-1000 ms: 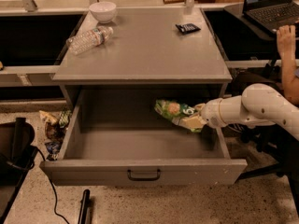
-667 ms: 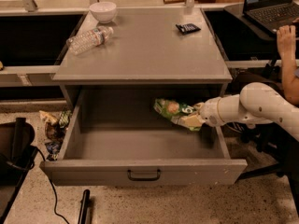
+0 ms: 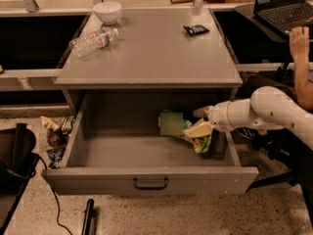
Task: Place green rice chip bag into top drawer
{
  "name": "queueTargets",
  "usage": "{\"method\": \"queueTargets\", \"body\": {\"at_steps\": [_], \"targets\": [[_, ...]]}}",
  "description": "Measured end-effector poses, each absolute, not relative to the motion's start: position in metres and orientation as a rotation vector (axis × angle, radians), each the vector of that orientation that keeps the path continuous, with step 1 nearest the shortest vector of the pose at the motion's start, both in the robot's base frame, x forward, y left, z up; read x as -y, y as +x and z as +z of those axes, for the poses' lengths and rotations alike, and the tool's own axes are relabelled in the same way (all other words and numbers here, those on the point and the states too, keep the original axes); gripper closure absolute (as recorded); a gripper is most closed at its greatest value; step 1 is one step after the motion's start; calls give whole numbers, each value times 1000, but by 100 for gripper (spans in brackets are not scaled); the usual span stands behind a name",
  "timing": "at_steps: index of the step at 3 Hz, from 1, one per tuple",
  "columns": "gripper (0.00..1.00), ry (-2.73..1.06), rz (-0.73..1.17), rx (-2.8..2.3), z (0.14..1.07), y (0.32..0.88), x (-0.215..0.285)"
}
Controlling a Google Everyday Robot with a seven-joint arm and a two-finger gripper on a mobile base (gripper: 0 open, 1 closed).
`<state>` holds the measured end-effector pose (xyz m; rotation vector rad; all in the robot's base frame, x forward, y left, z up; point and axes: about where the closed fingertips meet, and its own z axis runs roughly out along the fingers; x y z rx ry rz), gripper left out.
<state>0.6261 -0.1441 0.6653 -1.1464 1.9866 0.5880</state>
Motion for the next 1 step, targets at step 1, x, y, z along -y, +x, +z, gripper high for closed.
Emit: {"method": "queueTargets", "body": {"at_steps": [1], "targets": [[0, -1126, 615, -1886, 682, 616, 145]]}}
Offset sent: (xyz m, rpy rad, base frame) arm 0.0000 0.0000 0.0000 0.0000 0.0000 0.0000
